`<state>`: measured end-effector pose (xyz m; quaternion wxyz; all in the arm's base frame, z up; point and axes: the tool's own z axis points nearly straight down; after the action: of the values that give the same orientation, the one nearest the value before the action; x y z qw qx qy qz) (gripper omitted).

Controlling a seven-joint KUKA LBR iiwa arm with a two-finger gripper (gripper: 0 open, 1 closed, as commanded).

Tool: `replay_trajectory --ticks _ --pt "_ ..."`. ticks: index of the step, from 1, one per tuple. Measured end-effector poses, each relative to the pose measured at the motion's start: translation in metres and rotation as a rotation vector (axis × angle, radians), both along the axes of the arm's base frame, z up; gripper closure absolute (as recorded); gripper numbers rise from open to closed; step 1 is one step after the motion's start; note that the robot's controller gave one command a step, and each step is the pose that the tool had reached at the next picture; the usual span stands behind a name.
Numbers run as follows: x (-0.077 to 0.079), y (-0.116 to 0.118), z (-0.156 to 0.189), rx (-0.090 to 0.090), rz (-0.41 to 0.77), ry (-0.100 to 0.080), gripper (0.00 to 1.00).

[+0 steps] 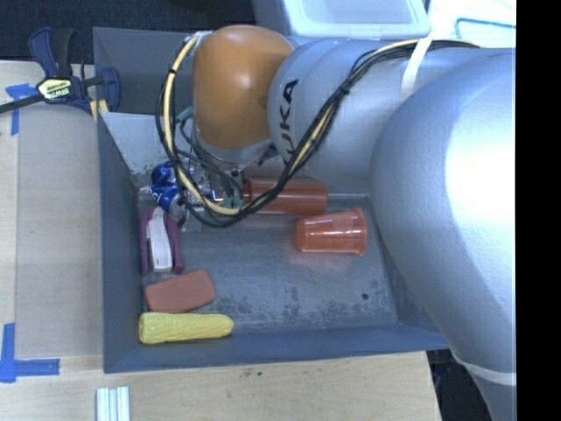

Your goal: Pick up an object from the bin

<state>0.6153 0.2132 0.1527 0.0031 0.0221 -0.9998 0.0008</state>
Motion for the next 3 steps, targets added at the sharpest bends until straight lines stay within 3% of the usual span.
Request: replay_trajectory --ticks 1,2,3 --pt "-0.008 -0.013 0.033 -0.004 0.003 0.017 1.00" --pt "-0.024 -0.017 0.051 0.002 0.359 0.011 1.00" --pt "-0.021 -0.001 0.001 -0.002 0.005 0.006 1.00"
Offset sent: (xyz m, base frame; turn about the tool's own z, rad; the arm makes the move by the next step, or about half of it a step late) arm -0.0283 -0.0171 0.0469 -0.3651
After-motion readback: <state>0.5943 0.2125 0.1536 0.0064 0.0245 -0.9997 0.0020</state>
